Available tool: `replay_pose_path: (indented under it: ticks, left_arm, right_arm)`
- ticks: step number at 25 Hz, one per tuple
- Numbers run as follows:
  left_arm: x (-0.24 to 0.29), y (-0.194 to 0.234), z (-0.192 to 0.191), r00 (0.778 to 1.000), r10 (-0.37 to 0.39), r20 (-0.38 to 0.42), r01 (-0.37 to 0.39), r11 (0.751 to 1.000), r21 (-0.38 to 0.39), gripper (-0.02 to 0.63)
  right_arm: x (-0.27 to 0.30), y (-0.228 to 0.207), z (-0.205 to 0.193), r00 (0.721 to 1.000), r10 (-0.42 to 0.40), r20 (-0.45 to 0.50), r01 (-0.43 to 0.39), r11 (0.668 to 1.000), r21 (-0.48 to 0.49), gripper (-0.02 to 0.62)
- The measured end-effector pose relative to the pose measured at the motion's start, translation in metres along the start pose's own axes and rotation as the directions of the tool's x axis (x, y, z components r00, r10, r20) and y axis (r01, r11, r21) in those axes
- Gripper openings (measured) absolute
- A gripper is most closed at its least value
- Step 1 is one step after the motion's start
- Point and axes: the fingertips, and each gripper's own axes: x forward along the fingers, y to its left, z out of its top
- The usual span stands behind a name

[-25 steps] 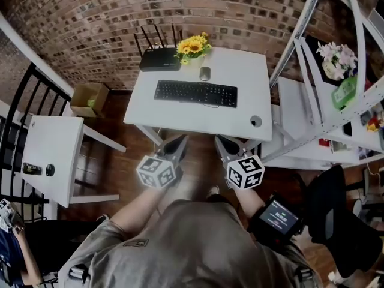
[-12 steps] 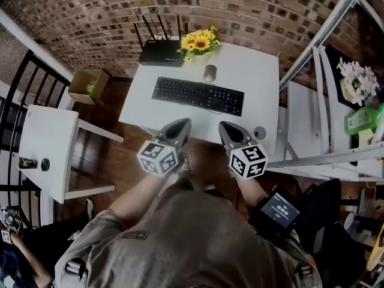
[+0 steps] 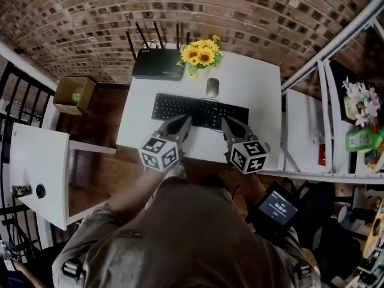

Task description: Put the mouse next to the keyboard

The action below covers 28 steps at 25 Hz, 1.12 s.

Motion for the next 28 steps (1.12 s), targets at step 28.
replay_pose_path:
  ticks: [28]
  left_arm:
    - [0.211, 0.077, -0.060, 0.917, 0.278, -0.287, -0.253, 0.960, 0.122, 0.199]
  right_arm:
    - [0.055, -0.137, 0.015, 0.989, 0.116, -0.089, -0.114, 0.993, 0.032, 0.011]
